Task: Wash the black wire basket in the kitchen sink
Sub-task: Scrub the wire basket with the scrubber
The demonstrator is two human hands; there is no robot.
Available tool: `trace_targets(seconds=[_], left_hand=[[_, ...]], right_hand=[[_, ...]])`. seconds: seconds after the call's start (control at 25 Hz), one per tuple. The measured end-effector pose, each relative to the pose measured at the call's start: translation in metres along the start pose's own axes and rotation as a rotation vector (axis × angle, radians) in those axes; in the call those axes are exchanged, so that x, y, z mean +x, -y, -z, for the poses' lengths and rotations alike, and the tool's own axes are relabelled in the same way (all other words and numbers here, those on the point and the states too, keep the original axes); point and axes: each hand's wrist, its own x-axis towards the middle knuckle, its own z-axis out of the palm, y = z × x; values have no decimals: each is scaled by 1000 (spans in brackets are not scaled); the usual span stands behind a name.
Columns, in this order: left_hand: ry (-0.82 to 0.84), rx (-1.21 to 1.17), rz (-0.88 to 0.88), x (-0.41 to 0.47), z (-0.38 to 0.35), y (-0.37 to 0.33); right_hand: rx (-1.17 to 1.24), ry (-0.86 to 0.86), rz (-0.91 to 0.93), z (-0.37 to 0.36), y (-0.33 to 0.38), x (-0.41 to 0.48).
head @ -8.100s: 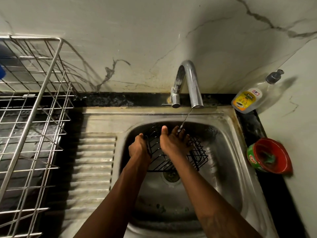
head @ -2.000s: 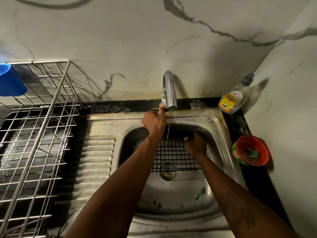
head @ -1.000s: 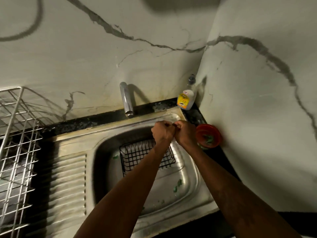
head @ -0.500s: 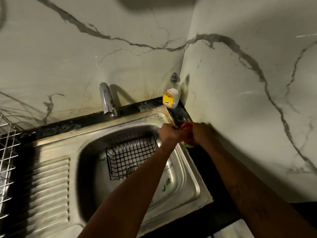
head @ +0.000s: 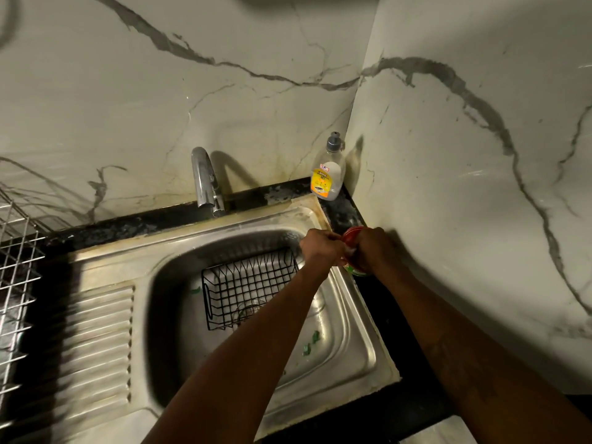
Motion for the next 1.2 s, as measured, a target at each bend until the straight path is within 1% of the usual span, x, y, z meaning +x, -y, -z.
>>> trace_targets(seconds=[0.08, 0.16, 0.24, 0.28, 0.32, 0.36, 0.44, 0.52, 0.56, 0.68, 0.76, 0.88, 1.04, 1.12, 1.2], left_hand=[[-5, -17, -1, 4, 2, 2], [-34, -26, -14, 9, 8, 6], [-62, -67, -9, 6, 22, 11], [-84, -79, -5, 6, 32, 17], [-117, -64, -20, 6, 45, 25], [-149, -23, -32, 6, 59, 33], [-209, 37, -36, 8, 90, 58], [-286, 65, 3, 12, 122, 81], [-336, 94, 7, 13, 138, 91], [-479, 131, 35, 14, 180, 117], [-562, 127, 64, 16, 199, 131], [-635, 136, 69, 26, 217, 152], [-693, 174, -25, 35, 233, 179], [-642, 151, -20, 42, 235, 193], [-551, 170, -28, 50, 234, 204]], right_hand=[[45, -124, -43, -2, 1, -2], [157, -248, -94, 4, 7, -2], [300, -414, -47, 6, 15, -4], [369, -476, -9, 4, 22, -8], [433, -497, 13, 2, 31, -13], [494, -489, 31, -4, 41, -13], [697, -394, 39, -24, 66, -10], [985, -230, -25, -51, 91, -3], [1088, -146, -75, -65, 102, -1], [1279, -9, -145, -107, 135, 4], [1302, 21, -116, -131, 151, 6], [1161, -27, -28, -165, 171, 16], [1033, -110, 92, -194, 201, 31], [964, -177, 166, -204, 216, 31], [806, -232, 281, -218, 230, 29]])
